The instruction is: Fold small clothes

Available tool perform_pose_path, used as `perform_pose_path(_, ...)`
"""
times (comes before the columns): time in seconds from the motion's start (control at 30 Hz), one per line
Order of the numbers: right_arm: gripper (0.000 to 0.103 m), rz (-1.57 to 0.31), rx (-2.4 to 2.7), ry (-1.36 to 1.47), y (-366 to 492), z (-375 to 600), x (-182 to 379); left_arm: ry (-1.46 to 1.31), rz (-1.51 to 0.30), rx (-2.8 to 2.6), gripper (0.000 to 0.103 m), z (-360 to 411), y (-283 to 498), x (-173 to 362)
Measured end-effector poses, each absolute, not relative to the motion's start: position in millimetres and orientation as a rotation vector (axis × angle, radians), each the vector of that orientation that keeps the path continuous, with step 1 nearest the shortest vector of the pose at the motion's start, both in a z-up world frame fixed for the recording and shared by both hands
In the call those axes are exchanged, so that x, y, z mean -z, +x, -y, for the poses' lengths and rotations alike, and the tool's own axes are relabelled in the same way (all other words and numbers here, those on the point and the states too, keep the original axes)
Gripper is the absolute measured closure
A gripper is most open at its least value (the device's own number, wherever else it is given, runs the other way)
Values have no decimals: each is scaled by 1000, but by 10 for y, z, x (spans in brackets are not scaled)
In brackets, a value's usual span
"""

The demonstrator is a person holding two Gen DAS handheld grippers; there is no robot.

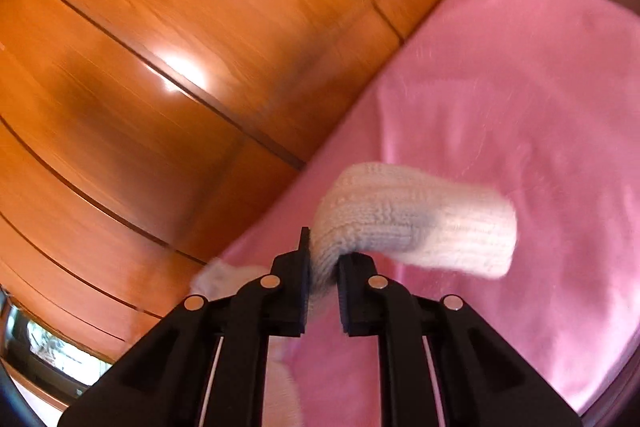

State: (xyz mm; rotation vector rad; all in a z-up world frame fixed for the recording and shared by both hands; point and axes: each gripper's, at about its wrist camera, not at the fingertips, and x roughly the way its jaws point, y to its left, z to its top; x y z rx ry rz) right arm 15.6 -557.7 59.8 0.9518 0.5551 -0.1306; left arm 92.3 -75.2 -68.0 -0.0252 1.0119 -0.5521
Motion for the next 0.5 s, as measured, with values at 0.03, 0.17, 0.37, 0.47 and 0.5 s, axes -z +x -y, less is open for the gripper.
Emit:
perform_pose_path(0.03, 93, -539, 139, 961, 86, 5593, -657, -27, -1011, 557, 62, 743, 920, 676)
perform_pose_path(0.17, 92, -472, 222, 1023, -86, 5655, -794, -26, -1011, 565, 62, 729, 903, 676)
perform_pose_path(0.37, 87, -569, 411, 1053, 575, 6079, -495, -44, -1020, 546, 62, 636, 967, 657)
perform_pose_path(0.47, 44, -579, 461, 1076, 877, 6359, -358, -53, -1021, 527, 62, 583, 977, 651)
perform_pose_path(0.5, 43, -573, 471, 1054, 942, 6411, -378, -55, -1024, 521, 62, 569, 979, 657)
